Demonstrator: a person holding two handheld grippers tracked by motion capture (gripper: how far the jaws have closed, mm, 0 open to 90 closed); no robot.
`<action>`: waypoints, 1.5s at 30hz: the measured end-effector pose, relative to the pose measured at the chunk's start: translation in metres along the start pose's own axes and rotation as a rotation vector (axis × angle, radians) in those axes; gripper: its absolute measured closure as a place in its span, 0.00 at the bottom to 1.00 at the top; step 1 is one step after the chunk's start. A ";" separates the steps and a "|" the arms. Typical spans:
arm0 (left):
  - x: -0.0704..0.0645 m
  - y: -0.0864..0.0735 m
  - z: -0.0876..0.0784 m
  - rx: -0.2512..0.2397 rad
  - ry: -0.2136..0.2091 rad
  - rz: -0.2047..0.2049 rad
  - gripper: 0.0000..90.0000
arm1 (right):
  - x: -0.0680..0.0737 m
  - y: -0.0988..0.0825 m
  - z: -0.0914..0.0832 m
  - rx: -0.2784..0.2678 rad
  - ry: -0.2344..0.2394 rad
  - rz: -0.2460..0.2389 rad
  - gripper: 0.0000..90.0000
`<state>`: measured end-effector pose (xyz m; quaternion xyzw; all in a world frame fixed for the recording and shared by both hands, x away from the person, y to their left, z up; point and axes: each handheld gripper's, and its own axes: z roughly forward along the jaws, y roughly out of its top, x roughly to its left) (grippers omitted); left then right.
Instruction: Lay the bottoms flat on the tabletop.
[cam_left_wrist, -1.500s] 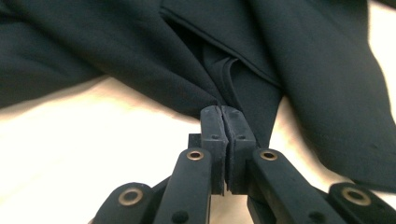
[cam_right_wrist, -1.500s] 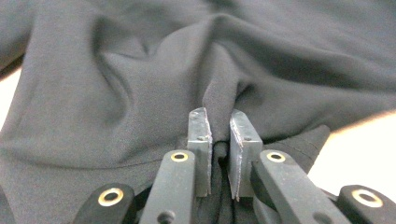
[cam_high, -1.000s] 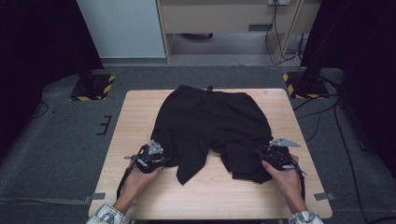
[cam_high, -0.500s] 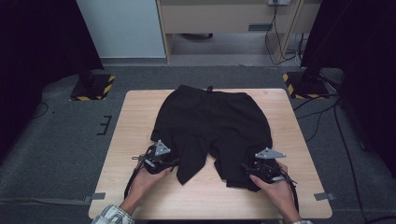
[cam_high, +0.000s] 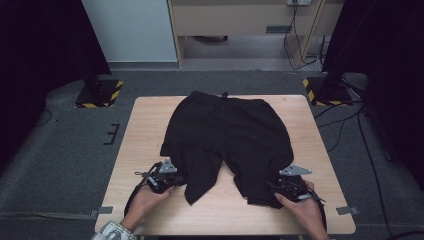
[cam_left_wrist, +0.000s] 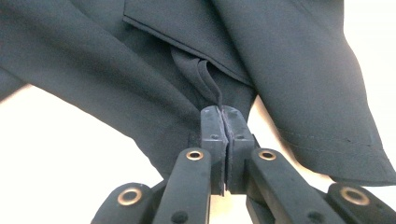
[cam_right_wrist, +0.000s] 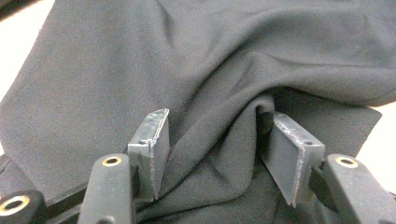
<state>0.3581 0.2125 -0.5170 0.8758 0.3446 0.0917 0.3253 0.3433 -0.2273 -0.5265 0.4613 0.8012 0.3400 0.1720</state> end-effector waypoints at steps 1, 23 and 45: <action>-0.002 -0.003 -0.003 0.007 -0.011 0.000 0.97 | -0.001 -0.001 -0.001 0.002 -0.002 0.003 0.48; -0.025 -0.013 -0.033 -0.089 0.020 0.013 0.61 | -0.002 -0.005 -0.019 -0.021 0.012 0.022 0.47; -0.016 0.099 0.035 -0.204 0.025 0.030 0.61 | 0.005 -0.014 -0.017 -0.019 0.021 -0.033 0.76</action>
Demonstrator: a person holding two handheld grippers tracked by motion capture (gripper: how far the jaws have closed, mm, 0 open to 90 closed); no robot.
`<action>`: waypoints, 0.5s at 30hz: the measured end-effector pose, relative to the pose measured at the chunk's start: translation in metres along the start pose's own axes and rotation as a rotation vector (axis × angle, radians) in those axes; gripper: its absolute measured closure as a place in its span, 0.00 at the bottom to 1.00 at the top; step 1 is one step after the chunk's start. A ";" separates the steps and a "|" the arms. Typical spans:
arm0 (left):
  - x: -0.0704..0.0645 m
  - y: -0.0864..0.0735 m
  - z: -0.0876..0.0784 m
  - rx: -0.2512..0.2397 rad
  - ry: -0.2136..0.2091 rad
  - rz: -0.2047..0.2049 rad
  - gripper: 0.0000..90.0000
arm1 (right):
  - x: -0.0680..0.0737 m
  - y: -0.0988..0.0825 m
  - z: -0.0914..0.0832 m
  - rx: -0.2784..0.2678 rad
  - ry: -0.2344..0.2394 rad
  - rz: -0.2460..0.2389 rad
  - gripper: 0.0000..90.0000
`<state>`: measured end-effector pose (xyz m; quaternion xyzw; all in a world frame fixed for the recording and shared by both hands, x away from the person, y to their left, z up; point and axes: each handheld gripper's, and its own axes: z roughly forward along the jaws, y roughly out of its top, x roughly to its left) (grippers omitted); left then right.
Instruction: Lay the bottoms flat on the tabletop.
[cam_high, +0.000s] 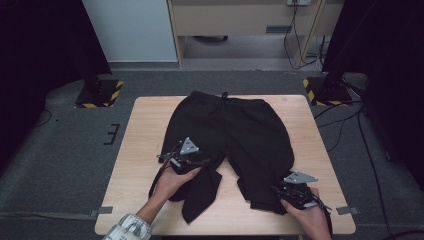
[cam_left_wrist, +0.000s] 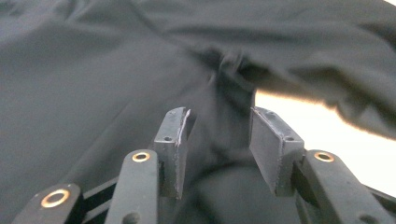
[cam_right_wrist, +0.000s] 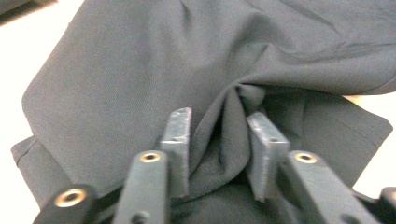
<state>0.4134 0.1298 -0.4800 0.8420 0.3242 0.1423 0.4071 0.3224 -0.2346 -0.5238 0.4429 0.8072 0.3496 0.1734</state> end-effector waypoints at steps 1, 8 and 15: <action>-0.001 0.006 0.007 0.000 -0.009 -0.001 0.61 | 0.000 0.000 0.000 -0.001 0.000 -0.007 0.80; -0.007 0.028 0.042 0.016 -0.071 -0.055 0.59 | 0.004 0.001 0.003 -0.011 -0.001 -0.019 0.91; -0.011 0.033 0.063 0.091 -0.068 -0.028 0.81 | 0.006 0.000 0.001 -0.009 -0.003 -0.015 0.90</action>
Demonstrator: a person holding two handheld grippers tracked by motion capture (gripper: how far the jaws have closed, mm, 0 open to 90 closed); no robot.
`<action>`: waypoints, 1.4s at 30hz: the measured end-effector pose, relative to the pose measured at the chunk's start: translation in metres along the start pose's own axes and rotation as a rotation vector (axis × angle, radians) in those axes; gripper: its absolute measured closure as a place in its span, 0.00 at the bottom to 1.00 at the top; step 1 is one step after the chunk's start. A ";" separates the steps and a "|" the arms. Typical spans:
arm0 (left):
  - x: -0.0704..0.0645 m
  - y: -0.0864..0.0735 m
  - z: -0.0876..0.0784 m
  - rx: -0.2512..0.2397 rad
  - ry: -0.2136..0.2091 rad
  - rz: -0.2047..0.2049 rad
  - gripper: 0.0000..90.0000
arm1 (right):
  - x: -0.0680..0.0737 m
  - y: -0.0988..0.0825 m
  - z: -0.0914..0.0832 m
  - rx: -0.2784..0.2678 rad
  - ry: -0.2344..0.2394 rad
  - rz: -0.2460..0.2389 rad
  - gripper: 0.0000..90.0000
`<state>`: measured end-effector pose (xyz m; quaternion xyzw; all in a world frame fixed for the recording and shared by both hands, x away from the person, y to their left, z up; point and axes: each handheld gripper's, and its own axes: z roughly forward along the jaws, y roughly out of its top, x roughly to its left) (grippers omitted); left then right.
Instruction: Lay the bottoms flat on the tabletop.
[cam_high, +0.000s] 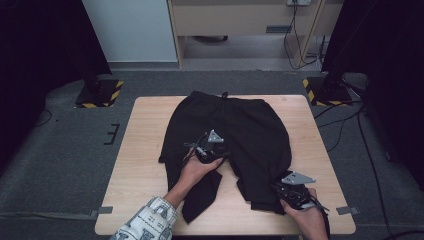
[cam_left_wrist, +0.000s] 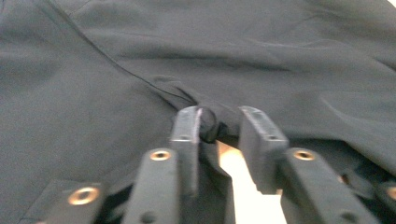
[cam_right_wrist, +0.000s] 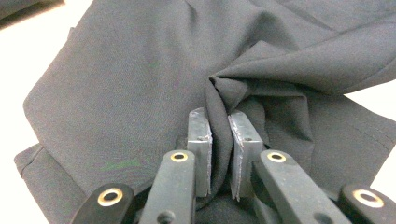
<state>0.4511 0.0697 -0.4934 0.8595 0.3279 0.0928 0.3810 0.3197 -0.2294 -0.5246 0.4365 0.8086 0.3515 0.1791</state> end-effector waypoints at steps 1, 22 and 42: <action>0.000 0.000 0.001 -0.003 -0.003 0.000 0.88 | 0.000 0.000 0.000 0.000 0.000 0.003 0.90; -0.017 0.026 0.022 -0.009 -0.003 0.039 0.97 | 0.000 0.002 -0.008 -0.027 0.002 0.056 0.58; -0.006 0.003 0.014 0.049 0.007 0.031 0.94 | -0.006 -0.002 -0.016 -0.026 -0.031 0.077 0.46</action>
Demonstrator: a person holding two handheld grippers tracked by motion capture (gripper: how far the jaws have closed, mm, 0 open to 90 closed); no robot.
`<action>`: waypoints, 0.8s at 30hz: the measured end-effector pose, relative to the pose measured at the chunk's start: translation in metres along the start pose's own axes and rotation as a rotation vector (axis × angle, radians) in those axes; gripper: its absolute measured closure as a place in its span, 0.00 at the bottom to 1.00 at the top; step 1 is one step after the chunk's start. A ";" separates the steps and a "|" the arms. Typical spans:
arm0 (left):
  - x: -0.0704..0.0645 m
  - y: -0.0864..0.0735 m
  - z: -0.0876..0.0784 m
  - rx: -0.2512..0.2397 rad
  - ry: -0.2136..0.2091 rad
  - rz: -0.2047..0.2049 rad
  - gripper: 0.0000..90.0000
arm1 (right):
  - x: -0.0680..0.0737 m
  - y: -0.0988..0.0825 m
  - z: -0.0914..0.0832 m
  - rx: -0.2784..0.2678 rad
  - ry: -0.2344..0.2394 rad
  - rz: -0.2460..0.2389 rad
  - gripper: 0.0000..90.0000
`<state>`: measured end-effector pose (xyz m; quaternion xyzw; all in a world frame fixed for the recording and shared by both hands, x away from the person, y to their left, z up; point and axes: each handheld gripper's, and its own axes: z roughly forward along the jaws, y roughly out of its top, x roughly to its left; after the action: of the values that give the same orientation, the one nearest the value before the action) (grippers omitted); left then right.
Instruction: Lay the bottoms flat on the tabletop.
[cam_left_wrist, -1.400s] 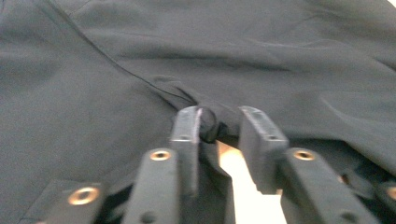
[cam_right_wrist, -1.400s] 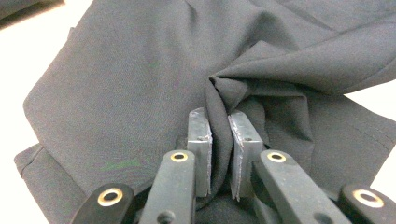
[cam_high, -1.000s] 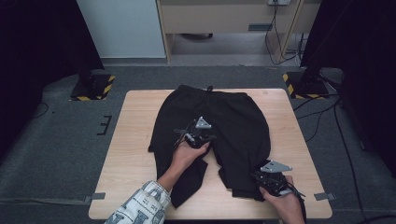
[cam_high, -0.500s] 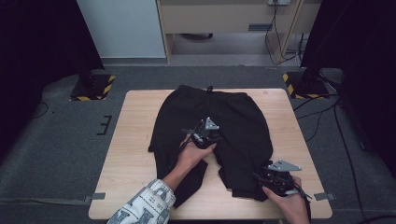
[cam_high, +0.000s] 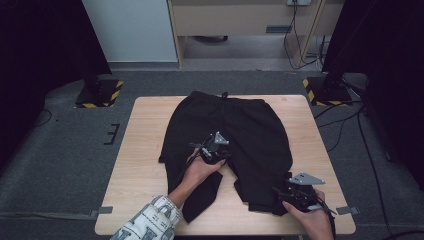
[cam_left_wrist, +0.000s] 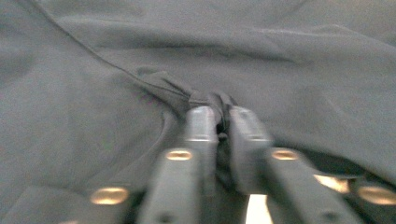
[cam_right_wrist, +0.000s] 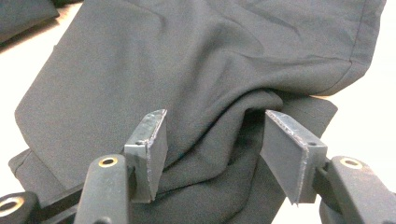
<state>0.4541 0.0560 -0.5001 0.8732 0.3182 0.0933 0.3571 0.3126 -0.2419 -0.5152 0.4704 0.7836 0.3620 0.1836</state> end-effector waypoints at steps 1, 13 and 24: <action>0.000 0.002 0.000 -0.018 0.000 -0.010 0.96 | 0.000 0.000 0.000 0.003 0.001 0.000 0.46; -0.006 0.023 0.033 0.007 0.045 -0.001 0.96 | -0.007 -0.007 0.004 0.071 -0.003 0.036 0.45; -0.007 0.018 0.044 0.036 0.073 0.022 0.96 | -0.025 -0.018 -0.018 0.060 0.068 0.073 0.57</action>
<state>0.4746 0.0173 -0.5192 0.8790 0.3228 0.1235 0.3284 0.3029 -0.2755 -0.5178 0.4915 0.7821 0.3605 0.1296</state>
